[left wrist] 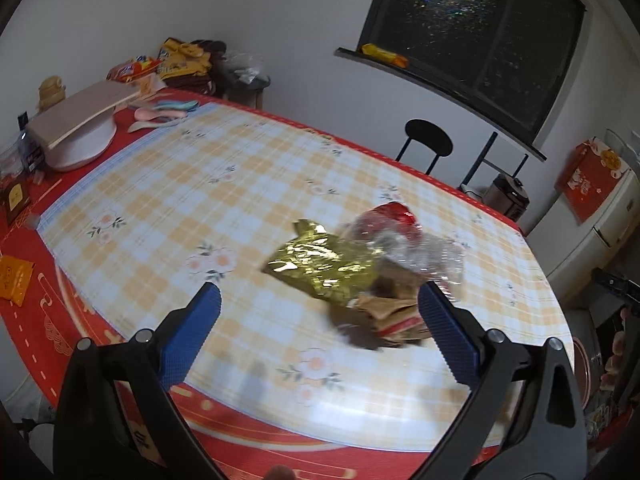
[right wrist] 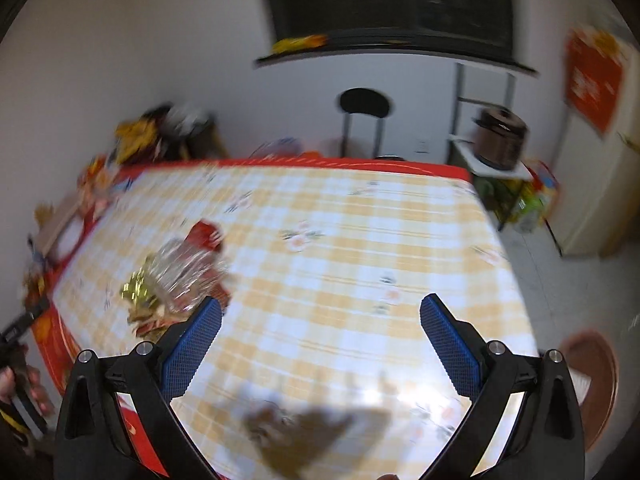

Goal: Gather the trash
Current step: 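Return to the table and reach the right tool to the clear plastic bottle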

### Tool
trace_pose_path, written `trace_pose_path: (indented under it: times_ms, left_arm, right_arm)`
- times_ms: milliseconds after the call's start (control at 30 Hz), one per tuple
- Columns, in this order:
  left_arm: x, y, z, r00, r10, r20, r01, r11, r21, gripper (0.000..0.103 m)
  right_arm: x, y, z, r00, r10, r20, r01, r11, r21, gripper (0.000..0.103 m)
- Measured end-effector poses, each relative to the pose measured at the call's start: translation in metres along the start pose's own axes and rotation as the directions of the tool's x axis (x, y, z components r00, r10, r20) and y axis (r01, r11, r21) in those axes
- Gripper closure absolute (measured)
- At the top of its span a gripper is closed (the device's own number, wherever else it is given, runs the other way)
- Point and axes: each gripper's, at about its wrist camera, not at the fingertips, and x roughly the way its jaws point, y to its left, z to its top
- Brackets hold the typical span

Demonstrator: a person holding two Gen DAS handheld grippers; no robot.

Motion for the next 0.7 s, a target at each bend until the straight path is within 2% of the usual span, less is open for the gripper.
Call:
trace_pose_path:
  times_ms: [167,333,533,700]
  left_arm:
    - [0.019,0.031,0.004,1.0,0.007,-0.022,-0.008,1.0,-0.025,0.006]
    - [0.035,0.057,0.008,0.999,-0.01,-0.043,0.009,1.0,-0.03,0.006]
    - [0.048,0.078,0.013,0.998,-0.033,-0.062,0.032,0.999,-0.031,0.006]
    - [0.057,0.089,0.015,0.996,-0.05,-0.076,0.048,0.999,-0.023,0.006]
  right_arm:
    - [0.046,0.08,0.012,0.998,0.023,-0.066,-0.034,0.984,-0.174,0.005]
    - [0.101,0.154,0.019,0.988,0.042,-0.148,-0.091,0.935,-0.342,0.005]
    - [0.165,0.224,0.01,0.974,-0.062,-0.219,-0.069,0.837,-0.543,0.005]
    - [0.193,0.248,0.0,0.959,-0.109,-0.264,-0.073,0.801,-0.594,0.005]
